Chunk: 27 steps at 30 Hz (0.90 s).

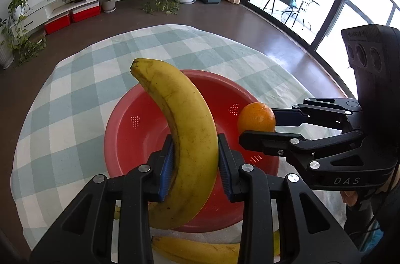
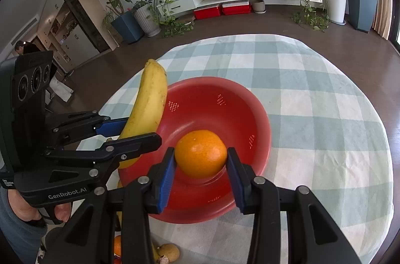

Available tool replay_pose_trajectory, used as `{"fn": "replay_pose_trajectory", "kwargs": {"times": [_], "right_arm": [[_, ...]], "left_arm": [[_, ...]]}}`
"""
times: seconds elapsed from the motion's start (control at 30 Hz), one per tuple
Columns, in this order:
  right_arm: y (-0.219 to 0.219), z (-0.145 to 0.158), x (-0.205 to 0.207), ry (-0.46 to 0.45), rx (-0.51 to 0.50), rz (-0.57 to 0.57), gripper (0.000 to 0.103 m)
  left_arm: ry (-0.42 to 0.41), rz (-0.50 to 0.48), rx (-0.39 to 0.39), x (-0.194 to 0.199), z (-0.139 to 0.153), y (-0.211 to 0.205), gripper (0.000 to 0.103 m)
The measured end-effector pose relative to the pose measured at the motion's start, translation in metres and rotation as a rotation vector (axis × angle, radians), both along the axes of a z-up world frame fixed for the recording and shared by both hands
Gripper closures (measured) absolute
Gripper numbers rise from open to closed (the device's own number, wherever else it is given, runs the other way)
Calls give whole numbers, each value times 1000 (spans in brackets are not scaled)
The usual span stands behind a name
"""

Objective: Organize fruits
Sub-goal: 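Carry the banana with the left tool while the right tool carries the orange into the red bowl, then open the left tool releasing the banana while the right tool releases the orange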

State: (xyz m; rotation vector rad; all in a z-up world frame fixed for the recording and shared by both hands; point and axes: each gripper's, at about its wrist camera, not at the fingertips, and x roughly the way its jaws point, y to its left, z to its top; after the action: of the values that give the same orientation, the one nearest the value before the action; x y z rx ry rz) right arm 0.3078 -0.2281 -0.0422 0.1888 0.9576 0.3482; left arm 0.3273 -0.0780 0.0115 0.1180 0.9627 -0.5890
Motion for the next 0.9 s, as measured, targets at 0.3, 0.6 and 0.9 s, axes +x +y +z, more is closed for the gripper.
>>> {"fn": "replay_pose_trajectory", "kwargs": {"times": [0.3, 0.6, 0.9], "right_arm": [[9, -14, 7, 5, -110, 13, 60], [13, -15, 9, -6, -185, 27, 58], [13, -16, 9, -10, -194, 32, 59]], "left_arm": [[15, -16, 79, 11, -36, -11, 72], [29, -8, 112, 16, -46, -10, 71], [28, 1, 116, 14, -46, -10, 71]]}}
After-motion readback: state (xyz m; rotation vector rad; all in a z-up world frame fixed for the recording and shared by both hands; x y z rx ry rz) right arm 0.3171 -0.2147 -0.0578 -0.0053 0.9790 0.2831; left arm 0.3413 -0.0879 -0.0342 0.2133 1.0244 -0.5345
